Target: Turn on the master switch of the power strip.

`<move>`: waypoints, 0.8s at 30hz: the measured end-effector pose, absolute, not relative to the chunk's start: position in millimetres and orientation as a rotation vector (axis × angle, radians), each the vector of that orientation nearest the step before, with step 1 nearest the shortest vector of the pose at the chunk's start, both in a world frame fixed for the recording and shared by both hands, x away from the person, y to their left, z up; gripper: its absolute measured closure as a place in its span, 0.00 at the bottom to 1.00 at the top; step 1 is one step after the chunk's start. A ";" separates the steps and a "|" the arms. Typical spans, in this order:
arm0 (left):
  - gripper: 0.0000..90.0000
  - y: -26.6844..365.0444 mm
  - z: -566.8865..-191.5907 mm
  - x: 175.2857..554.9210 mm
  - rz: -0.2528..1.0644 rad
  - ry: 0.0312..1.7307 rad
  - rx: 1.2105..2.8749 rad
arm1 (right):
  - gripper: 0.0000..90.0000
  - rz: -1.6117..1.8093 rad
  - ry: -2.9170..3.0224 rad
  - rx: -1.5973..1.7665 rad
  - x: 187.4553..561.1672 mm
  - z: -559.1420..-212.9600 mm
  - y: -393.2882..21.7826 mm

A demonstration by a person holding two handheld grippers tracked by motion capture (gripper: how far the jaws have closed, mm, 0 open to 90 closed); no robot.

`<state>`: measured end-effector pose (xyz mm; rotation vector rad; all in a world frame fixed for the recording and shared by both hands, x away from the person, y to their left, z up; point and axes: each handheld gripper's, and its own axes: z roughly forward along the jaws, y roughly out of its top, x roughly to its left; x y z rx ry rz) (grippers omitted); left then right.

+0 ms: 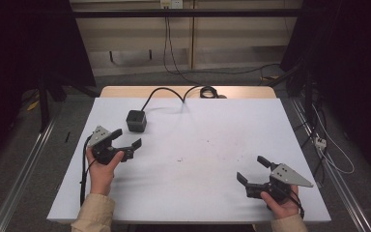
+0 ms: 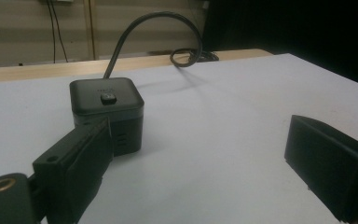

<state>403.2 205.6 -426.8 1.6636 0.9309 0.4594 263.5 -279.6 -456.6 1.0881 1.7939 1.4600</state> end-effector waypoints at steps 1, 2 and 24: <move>0.08 203.8 -427.1 406.1 0.449 0.934 1.659 | 0.04 1.460 1.794 1.087 263.5 -456.5 -279.8; 0.08 203.8 -427.1 406.1 0.449 0.934 1.659 | 0.04 1.461 1.794 1.088 263.4 -456.5 -279.8; 0.12 191.2 -419.3 428.8 0.454 0.935 1.671 | 0.04 1.465 1.802 1.076 263.7 -456.2 -279.0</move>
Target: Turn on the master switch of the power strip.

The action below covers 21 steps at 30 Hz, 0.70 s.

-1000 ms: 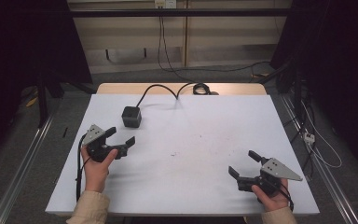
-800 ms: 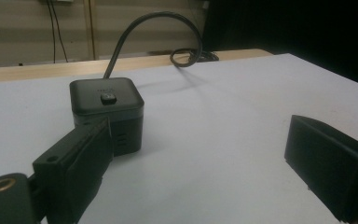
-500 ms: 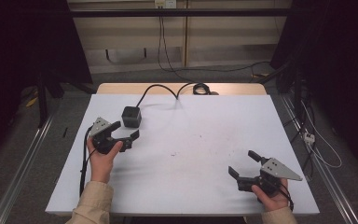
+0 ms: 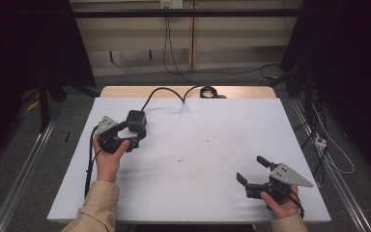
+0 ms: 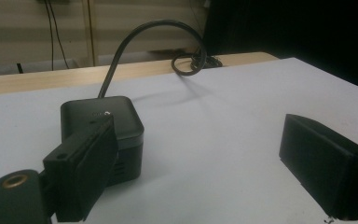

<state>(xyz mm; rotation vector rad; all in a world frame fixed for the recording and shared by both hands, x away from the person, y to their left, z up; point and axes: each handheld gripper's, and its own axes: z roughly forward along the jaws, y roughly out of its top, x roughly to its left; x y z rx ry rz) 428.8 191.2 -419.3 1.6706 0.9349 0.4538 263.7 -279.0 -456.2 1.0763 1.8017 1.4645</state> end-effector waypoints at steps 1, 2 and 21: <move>0.12 191.4 -419.6 429.6 0.452 0.939 1.673 | 0.04 1.465 1.802 1.075 263.6 -456.1 -278.9; 0.12 191.4 -419.6 430.4 0.451 0.944 1.675 | 0.04 1.464 1.802 1.073 263.6 -456.1 -278.8; 0.12 191.7 -415.7 451.5 0.476 0.977 1.701 | 0.04 1.467 1.806 1.068 263.8 -455.8 -278.3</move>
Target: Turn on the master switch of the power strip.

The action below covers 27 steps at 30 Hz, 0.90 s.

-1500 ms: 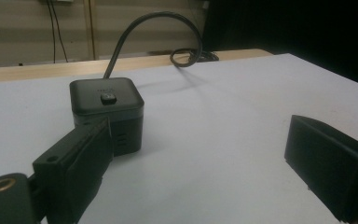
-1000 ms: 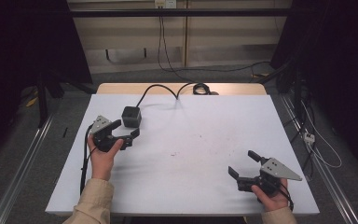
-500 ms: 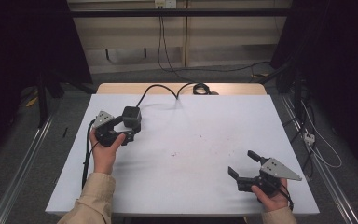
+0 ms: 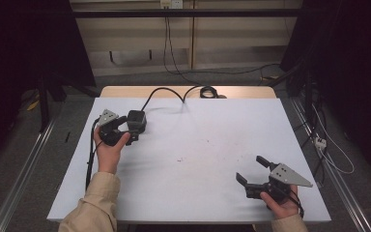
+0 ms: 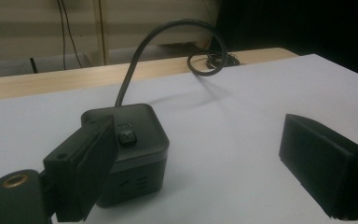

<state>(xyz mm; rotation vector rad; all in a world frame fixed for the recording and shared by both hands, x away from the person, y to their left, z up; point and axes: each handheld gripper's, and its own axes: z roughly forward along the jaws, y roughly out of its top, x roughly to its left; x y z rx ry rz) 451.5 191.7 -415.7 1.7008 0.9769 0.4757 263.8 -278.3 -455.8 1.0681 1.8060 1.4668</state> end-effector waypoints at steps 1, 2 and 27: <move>0.12 191.8 -415.1 452.8 0.478 0.980 1.700 | 0.04 1.467 1.806 1.068 263.8 -455.8 -278.3; 0.12 192.3 -414.3 454.5 0.484 0.979 1.708 | 0.04 1.468 1.807 1.068 263.8 -455.8 -278.2; 0.36 201.0 -413.6 468.3 0.544 1.023 1.720 | 0.04 1.473 1.811 1.063 263.8 -455.6 -278.0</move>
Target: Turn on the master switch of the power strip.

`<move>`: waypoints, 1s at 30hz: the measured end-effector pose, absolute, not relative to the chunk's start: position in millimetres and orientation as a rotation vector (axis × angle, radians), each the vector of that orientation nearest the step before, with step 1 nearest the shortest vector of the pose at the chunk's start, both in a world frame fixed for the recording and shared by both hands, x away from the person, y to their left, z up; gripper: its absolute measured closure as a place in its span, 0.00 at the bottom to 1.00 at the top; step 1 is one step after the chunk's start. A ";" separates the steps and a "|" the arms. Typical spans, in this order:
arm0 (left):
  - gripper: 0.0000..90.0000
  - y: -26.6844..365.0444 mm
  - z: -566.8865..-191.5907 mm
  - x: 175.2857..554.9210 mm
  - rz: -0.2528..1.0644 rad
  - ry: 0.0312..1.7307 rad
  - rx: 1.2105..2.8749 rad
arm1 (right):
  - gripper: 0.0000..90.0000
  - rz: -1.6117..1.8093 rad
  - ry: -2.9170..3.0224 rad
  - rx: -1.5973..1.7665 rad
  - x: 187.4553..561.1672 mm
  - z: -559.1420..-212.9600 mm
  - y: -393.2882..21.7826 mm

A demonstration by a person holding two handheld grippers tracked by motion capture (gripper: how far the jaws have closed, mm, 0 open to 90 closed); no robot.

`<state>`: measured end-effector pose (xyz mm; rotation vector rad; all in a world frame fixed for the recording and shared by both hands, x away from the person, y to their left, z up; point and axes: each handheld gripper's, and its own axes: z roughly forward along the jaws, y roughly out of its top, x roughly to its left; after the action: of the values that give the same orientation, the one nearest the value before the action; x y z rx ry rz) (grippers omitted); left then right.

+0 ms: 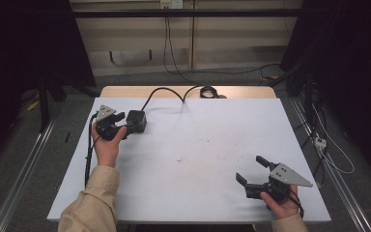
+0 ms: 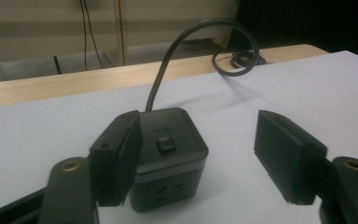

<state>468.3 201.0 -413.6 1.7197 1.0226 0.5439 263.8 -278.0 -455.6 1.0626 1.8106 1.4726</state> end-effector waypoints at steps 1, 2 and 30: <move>0.38 200.8 -413.2 468.7 0.545 1.025 1.723 | 0.04 1.473 1.811 1.062 263.8 -455.6 -278.0; 0.39 200.8 -413.1 468.9 0.547 1.027 1.725 | 0.04 1.473 1.811 1.061 263.8 -455.6 -278.0; 0.78 201.4 -420.3 478.6 0.544 1.049 1.740 | 0.04 1.471 1.808 1.051 263.6 -454.8 -278.1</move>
<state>478.6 201.4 -420.3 1.7401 1.0485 0.5445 263.6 -278.1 -454.8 1.0512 1.8078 1.4710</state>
